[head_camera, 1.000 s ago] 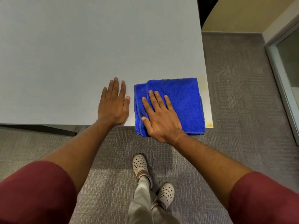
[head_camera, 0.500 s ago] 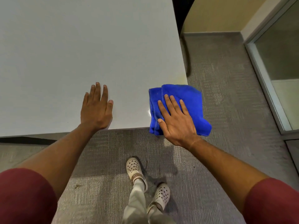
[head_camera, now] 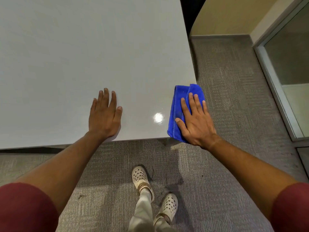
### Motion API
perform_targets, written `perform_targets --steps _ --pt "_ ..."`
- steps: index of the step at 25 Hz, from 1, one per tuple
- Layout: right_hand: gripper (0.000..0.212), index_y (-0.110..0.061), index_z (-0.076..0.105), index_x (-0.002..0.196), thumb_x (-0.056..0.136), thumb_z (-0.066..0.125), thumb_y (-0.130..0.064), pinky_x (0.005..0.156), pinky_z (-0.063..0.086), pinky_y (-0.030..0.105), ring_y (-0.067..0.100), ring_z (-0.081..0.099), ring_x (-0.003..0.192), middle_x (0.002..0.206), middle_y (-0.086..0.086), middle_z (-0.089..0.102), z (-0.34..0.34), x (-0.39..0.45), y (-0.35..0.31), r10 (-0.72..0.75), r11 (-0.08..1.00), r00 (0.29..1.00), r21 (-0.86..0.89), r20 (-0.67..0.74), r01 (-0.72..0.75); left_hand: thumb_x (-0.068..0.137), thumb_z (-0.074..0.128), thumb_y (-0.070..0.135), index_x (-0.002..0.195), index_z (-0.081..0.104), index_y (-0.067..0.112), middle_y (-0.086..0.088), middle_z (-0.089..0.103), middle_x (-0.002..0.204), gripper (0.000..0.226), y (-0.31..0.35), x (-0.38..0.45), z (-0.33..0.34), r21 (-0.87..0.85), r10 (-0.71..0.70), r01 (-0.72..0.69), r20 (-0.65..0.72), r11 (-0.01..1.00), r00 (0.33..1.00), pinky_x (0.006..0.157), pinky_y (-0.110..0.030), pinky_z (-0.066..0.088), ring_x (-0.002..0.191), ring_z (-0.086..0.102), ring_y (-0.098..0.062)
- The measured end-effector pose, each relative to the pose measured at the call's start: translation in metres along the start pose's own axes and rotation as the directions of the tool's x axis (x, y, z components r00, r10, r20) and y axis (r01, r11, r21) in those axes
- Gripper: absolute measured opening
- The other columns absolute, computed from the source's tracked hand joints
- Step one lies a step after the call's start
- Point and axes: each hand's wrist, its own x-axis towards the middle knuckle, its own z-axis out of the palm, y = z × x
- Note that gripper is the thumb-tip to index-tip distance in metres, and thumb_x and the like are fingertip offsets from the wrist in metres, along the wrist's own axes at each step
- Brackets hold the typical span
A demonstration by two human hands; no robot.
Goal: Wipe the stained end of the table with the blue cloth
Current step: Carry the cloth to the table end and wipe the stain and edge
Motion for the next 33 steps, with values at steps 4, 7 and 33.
perform_targets --steps 4,7,33 --pt "0.077 -0.012 0.014 0.157 0.096 0.02 -0.058 0.124 0.006 0.052 0.031 0.002 0.153 0.165 0.018 0.007 -0.004 0.023 -0.019 -0.133 0.99 0.991 -0.05 0.003 0.133 0.099 0.016 0.043 0.156 0.01 0.012 -0.014 0.004 0.164 0.065 0.01 0.026 0.001 -0.034 0.06 -0.06 0.003 0.998 0.998 0.122 -0.041 0.0 0.152 -0.001 -0.026" --pt "0.077 -0.015 0.016 0.157 0.095 0.021 -0.061 0.123 0.006 0.054 0.03 0.005 0.153 0.165 0.017 0.009 -0.003 0.053 -0.039 -0.163 0.984 0.987 -0.069 -0.007 0.162 0.098 0.016 0.044 0.157 0.008 0.012 -0.012 0.002 0.165 0.067 0.009 0.041 0.002 -0.028 0.063 -0.063 0.001 0.998 0.998 0.122 -0.039 -0.002 0.152 -0.003 -0.023" --pt "0.078 -0.02 0.017 0.157 0.094 0.028 -0.065 0.123 0.01 0.052 0.025 0.003 0.154 0.166 0.01 0.008 -0.004 0.075 -0.044 -0.289 0.957 0.957 -0.023 0.023 0.29 0.1 0.018 0.047 0.157 0.003 0.013 -0.011 -0.001 0.165 0.068 0.0 0.079 0.001 0.032 0.089 -0.088 -0.014 0.996 0.996 0.122 -0.04 0.0 0.152 -0.004 -0.023"
